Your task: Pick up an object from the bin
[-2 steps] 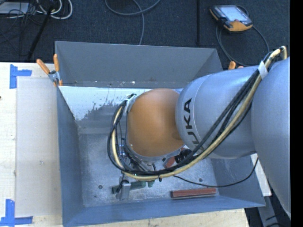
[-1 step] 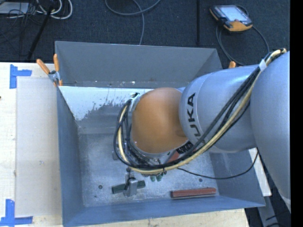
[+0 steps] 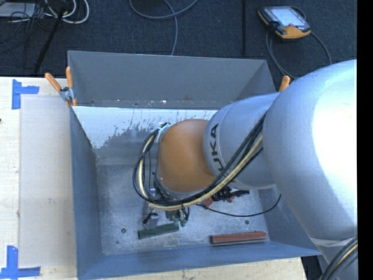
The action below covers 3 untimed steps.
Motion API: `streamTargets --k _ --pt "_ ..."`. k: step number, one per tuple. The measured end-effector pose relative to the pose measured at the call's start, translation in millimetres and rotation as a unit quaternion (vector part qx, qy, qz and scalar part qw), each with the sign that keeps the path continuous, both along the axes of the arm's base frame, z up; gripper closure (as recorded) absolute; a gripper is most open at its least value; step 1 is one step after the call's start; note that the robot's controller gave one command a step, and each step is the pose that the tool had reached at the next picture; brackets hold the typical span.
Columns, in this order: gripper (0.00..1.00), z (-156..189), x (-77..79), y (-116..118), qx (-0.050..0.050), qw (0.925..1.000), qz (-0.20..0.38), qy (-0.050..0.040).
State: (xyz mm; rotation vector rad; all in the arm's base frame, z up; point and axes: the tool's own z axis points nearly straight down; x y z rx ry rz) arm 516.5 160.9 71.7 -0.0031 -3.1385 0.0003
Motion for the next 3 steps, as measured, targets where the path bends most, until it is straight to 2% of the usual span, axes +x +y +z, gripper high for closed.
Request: streamTargets --k 1,2,3 --pt "1.0 0 0.2 0 0.0 1.0 -0.001 -0.0001" --pt "1.0 38 -8.9 1 -0.001 1.0 0.003 0.0038" --pt "0.0 11 2.7 11 0.0 1.0 0.007 -0.0009"
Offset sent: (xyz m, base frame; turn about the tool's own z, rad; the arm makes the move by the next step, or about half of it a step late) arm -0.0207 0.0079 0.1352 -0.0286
